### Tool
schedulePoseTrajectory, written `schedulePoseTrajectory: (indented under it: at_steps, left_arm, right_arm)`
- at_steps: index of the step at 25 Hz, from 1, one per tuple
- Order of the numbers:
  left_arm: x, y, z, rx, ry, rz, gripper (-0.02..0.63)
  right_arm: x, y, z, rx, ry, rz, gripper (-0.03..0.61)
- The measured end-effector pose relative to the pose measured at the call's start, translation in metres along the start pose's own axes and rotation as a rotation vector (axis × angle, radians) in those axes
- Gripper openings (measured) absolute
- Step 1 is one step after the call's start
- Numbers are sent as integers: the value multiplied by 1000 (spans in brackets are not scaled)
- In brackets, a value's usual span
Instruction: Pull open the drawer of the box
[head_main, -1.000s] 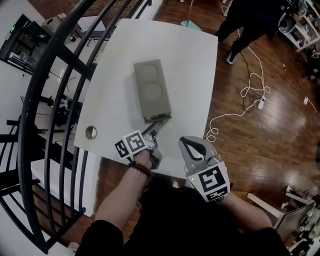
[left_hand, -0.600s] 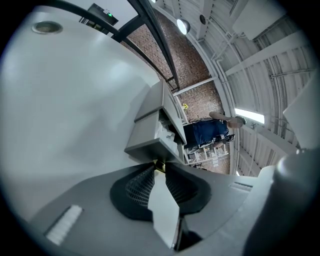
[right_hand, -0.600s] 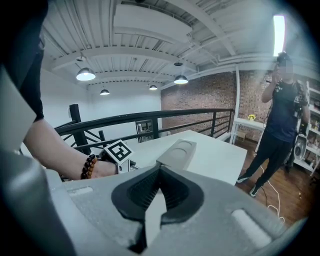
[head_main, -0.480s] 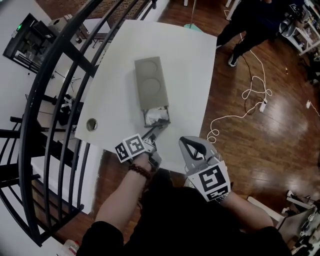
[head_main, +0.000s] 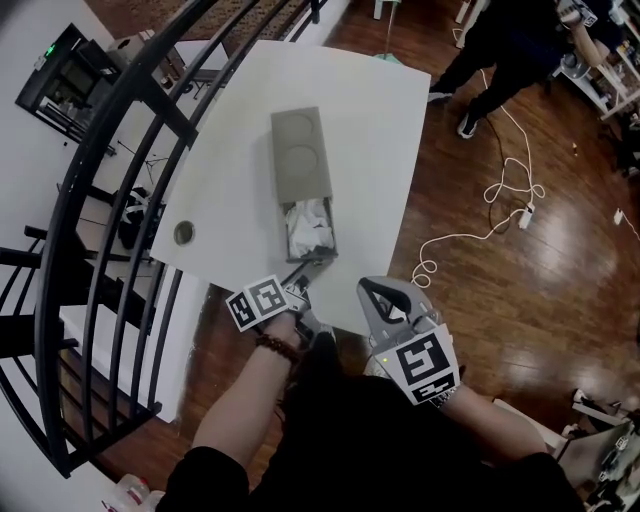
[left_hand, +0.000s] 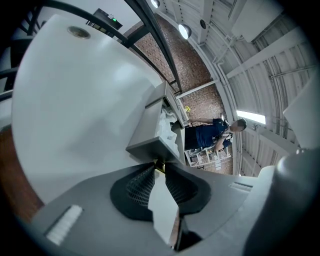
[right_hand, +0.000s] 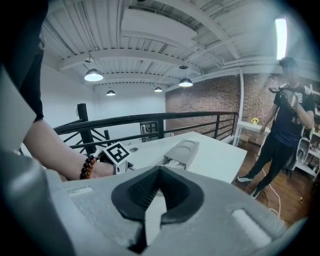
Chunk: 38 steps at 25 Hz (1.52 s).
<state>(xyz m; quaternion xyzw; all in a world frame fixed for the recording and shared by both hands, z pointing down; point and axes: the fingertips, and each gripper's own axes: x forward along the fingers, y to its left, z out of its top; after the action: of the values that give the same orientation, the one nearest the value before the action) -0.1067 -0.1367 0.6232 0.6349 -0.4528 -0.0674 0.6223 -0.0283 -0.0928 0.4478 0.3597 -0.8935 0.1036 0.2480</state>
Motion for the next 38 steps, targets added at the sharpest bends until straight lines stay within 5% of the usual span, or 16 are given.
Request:
schedulePoseTrajectory:
  at_steps: [21,38]
  left_arm:
    - [-19,0,-54,-31,-24,16,81]
    - [-31,8,-64,-43,-52,23,78]
  right_arm:
    - [-42,13,-12,-53,-24,39,-9]
    - [-55,22,-7,-82,-64,63,-9]
